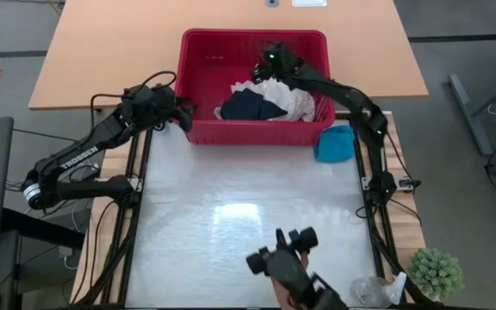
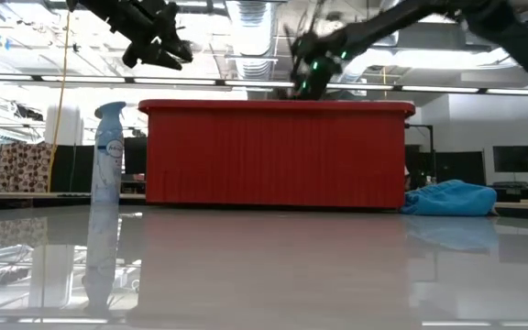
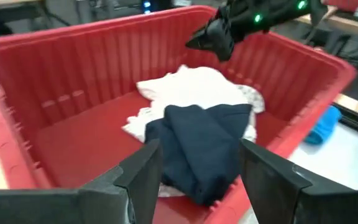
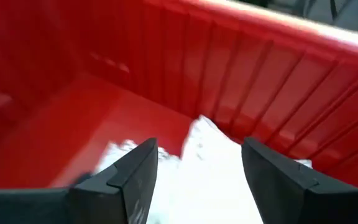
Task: Fold laundry
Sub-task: Remove the white blouse from the red laundry bin
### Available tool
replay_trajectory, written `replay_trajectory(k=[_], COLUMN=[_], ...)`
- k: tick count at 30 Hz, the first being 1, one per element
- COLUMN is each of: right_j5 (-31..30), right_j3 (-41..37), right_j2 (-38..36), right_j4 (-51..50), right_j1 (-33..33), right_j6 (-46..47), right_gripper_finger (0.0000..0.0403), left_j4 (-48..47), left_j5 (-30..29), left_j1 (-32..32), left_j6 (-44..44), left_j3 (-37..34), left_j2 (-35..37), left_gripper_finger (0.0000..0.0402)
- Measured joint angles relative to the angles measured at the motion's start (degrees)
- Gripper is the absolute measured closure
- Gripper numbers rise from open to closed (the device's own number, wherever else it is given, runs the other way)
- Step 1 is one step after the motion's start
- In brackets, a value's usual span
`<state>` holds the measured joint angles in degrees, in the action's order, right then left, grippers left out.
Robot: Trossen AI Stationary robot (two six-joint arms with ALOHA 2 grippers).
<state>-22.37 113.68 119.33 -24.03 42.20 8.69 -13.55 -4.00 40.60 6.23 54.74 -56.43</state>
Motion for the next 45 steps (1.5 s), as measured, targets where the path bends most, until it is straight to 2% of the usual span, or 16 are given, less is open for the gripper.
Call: replay_trajectory(k=[3,10,16,23,27,33,34,38,45], right_j5=[0.56,4.82,8.27,9.07,9.37,13.69,13.7,13.68,15.61], right_j3=[5.05,13.88,15.81,15.84,15.86,15.79,16.0,20.97,21.28], right_j2=[5.37,15.06,19.73,20.68,20.68,21.62,21.49,20.29,8.02], right_j4=[-3.61,-11.22,-13.67,-17.21,-21.98,-25.75,-25.67,-26.14,-18.4], right_j1=[1.75,5.22,6.23,6.46,7.24,8.44,8.3,7.69,6.56], right_j6=[0.02,1.87,1.97,1.86,1.95,0.41,-0.04,-0.21,-1.39], right_gripper_finger=[0.0148,0.0148,0.0148,0.0153,0.02,0.0368,0.038,0.0381,0.0381], left_j4=[0.49,0.1,0.19,0.17,0.4,0.62,0.6,0.64,0.68], left_j5=[-2.56,-2.72,-0.85,2.26,2.22,2.15,2.15,2.02,1.82], left_j1=[0.0,0.55,0.55,0.55,0.55,0.55,0.55,0.55,0.55], left_j6=[2.95,7.31,10.99,12.98,13.04,12.88,12.61,11.89,11.4], left_j3=[0.05,0.09,0.09,0.07,0.04,0.04,0.04,0.04,0.02], left_j2=[-0.4,-3.49,-7.19,-10.23,-10.76,-11.05,-11.05,-11.05,-11.05], left_gripper_finger=[0.0205,0.0205,0.0205,0.0205,0.0205,0.0205,0.0205,0.0205,0.0205])
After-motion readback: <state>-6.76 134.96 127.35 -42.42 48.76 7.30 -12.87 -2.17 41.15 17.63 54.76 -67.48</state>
